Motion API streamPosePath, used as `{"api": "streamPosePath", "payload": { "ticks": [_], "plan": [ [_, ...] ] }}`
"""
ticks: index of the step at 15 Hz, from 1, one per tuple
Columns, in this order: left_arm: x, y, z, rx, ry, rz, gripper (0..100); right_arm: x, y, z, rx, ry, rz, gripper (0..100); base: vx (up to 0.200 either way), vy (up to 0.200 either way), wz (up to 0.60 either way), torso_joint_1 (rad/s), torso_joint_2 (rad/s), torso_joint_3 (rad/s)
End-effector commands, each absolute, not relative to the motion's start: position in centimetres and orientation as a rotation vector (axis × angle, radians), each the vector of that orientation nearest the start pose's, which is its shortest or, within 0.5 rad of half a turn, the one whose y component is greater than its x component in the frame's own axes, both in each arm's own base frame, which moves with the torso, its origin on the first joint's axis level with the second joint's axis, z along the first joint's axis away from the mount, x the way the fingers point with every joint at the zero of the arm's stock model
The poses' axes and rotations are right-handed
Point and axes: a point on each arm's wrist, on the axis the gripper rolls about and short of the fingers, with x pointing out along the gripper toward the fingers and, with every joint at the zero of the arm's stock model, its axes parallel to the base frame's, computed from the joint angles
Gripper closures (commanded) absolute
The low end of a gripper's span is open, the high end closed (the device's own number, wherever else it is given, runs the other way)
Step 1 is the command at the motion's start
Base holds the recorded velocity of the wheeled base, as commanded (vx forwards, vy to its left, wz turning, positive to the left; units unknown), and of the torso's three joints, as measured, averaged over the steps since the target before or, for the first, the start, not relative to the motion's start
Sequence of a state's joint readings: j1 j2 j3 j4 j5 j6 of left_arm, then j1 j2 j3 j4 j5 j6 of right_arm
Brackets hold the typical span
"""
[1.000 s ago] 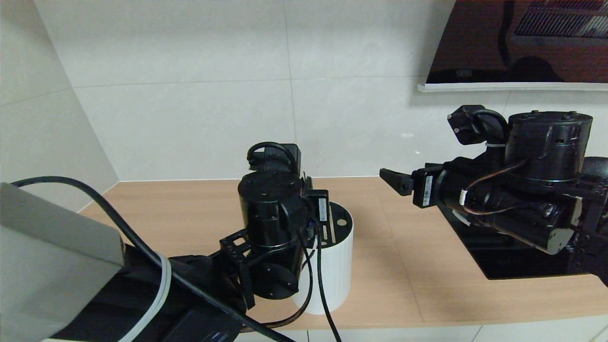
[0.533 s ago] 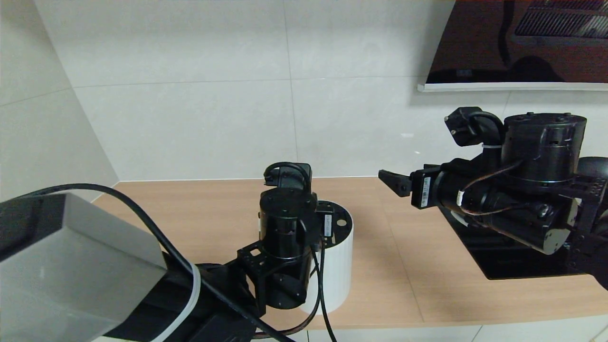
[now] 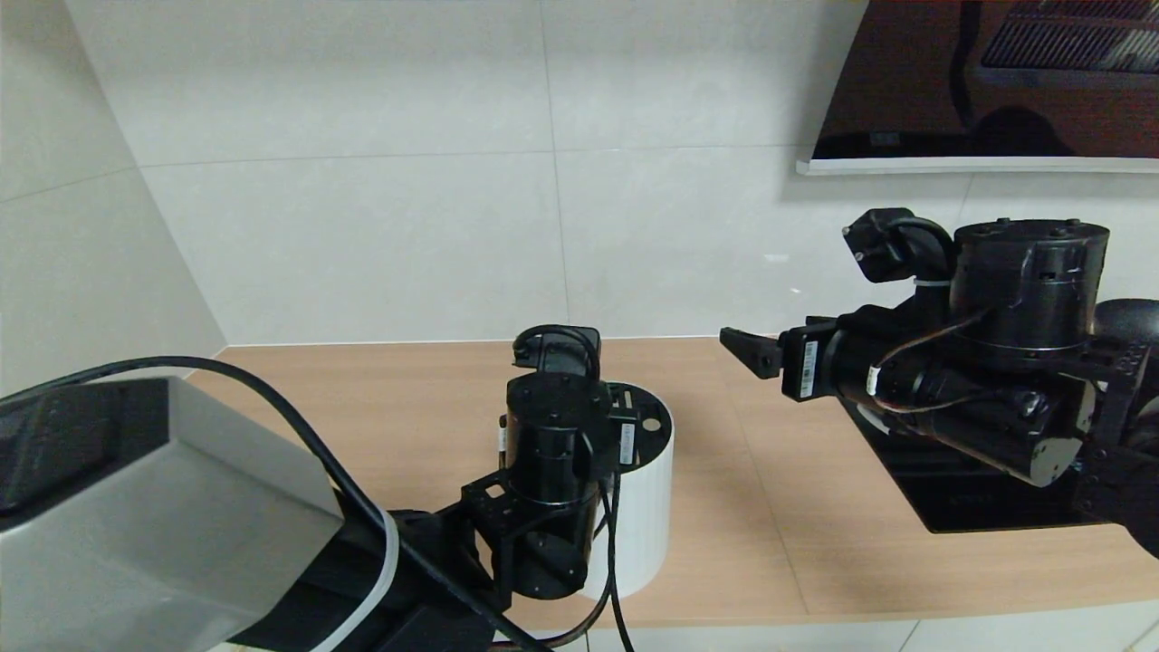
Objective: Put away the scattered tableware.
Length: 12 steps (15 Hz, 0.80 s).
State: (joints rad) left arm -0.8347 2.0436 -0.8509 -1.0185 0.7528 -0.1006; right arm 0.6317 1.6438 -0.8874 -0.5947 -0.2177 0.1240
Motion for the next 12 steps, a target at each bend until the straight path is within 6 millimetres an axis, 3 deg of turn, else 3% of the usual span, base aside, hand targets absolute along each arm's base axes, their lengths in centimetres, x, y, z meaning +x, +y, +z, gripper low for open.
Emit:
{"api": "streamPosePath", "payload": {
  "ticks": [1,8,10,12],
  "plan": [
    [25.7,-26.1,11.7,0.021,0.124,-0.075,0,24.6,17.5,21.7,0.053,0.177,0.404,0,0.0,0.0,0.0,0.0,0.0,0.0],
    [25.6,-26.0,12.1,0.012,0.115,-0.075,0,24.7,17.6,21.4,0.049,0.184,0.407,0,0.0,0.0,0.0,0.0,0.0,0.0],
    [25.0,-25.3,14.0,-0.019,0.084,-0.079,0,24.6,17.5,21.5,0.05,0.181,0.406,0,0.0,0.0,0.0,0.0,0.0,0.0],
    [23.6,-23.2,17.6,-0.065,0.036,-0.093,0,24.2,17.2,21.8,0.055,0.173,0.405,0,0.0,0.0,0.0,0.0,0.0,0.0]
  ]
}}
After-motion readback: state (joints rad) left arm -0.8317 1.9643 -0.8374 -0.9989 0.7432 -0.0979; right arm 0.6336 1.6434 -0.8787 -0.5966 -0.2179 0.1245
